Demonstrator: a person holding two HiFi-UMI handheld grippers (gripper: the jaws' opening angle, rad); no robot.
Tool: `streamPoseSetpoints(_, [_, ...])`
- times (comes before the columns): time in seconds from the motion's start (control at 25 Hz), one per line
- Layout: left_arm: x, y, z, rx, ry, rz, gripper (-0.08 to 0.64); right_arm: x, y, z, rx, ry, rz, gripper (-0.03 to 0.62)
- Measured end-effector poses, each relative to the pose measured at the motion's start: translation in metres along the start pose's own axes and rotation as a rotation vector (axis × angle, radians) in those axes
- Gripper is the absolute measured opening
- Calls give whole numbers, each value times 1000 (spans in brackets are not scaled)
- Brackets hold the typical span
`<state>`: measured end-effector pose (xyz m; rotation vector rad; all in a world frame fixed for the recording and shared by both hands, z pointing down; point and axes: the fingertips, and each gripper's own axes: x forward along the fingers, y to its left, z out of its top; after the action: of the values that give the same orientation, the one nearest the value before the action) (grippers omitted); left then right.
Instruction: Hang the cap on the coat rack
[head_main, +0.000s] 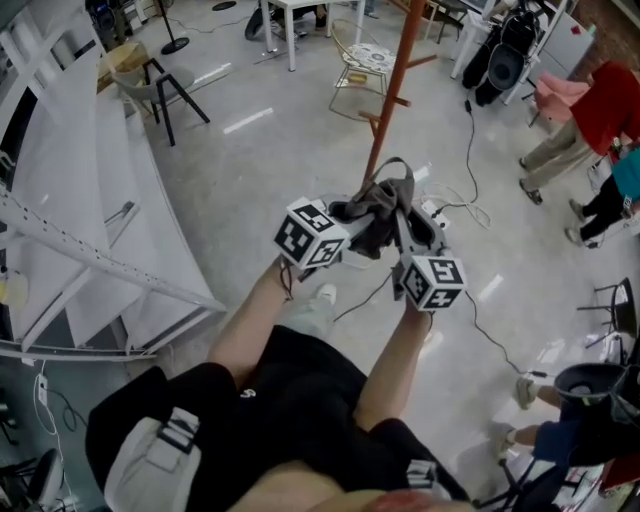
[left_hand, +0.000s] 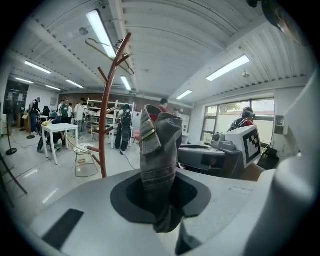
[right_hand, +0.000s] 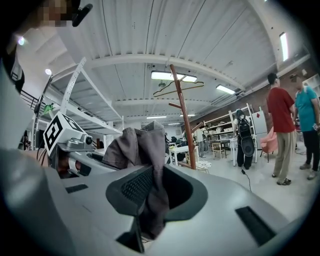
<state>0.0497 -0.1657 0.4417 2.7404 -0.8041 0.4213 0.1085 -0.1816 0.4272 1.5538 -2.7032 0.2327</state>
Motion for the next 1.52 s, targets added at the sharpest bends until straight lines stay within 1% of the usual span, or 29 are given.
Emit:
streamPoseSetpoints(0.12, [22,20,7,1,6,-2,55,21,-21,0,4,-1,-5,57])
streamPoseSetpoints(0.24, [39,35,13,7,27,-2,55,40,-40,-1,34,-5,-14,57])
streamPoseSetpoints(0.44, [72,59,30,19,43,0,55,65,-75,6,57,-14,-25,58])
streamPoseSetpoints(0.6, [100,80,34,6,66,-13,55,88,-101,5,97,-1,-47,58])
streamPoseSetpoints(0.72, [121,95,33,-14,78,-23,55,103,-122,-7,103,30,-51,58])
streamPoseSetpoints(0.84, [136,112,32,-39,85,-26,55,123,-135,-11,113,56,-52,59])
streamPoseSetpoints(1.04, [150,151,40,-50,66,-22,55,164,-149,-11,95,81,-37,60])
streamPoseSetpoints(1.16, [160,168,42,-73,52,-29,55,182,-158,-12,82,111,-35,61])
streamPoseSetpoints(1.36, [177,195,44,-66,41,-28,55,203,-172,-14,56,138,-63,60])
streamPoseSetpoints(1.52, [191,198,40,-86,41,-39,55,206,-187,-26,60,185,-101,58])
